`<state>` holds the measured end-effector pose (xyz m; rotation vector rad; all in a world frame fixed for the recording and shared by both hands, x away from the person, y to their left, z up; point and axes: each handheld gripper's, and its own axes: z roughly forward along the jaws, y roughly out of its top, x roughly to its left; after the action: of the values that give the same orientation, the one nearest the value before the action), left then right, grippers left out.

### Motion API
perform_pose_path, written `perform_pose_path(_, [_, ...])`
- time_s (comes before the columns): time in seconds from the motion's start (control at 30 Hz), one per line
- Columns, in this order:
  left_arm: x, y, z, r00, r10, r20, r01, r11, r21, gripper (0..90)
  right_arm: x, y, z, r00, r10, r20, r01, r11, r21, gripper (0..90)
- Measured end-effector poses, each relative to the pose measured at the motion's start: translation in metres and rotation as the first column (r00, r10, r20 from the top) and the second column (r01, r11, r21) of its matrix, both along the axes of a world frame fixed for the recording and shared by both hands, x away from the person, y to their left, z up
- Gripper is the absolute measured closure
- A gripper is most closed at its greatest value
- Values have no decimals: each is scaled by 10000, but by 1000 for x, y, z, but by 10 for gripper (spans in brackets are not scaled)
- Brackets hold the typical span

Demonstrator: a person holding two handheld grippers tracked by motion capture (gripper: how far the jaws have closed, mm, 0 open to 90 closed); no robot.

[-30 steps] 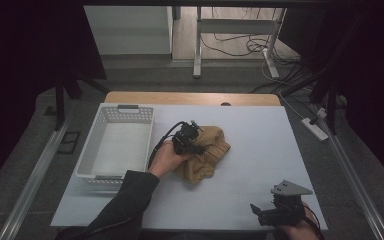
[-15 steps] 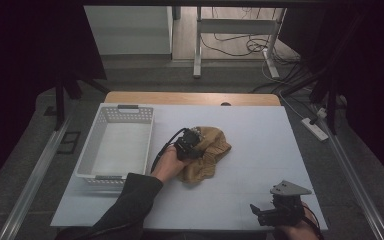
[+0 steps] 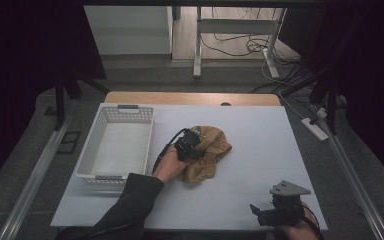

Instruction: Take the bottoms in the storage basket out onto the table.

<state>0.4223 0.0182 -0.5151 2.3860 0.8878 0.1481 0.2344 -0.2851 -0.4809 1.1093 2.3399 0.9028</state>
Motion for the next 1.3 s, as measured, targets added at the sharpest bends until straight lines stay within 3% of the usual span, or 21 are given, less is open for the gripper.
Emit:
perform_pose_path(0.53, [2, -2, 2, 9991, -7, -433, -4, 9997, -248, 488, 0, 0, 0, 10000, -7, 3, 7, 10000, 11, 6])
perform_pose_path(0.8, [3, -2, 0, 9994, 115, -322, -127, 9993, -364, 343, 0, 0, 0, 10000, 19, 9, -19, 10000, -17, 6])
perform_pose_path(1.03, [3, -2, 0, 9997, 176, -190, -181, 9995, -271, 287, 0, 0, 0, 10000, 17, 1, -17, 10000, 5, 6])
perform_pose_path(1.3, [4, 1, 4, 9986, 55, -520, -97, 9968, -796, 189, 0, 0, 0, 10000, 19, -1, -19, 10000, 3, 6])
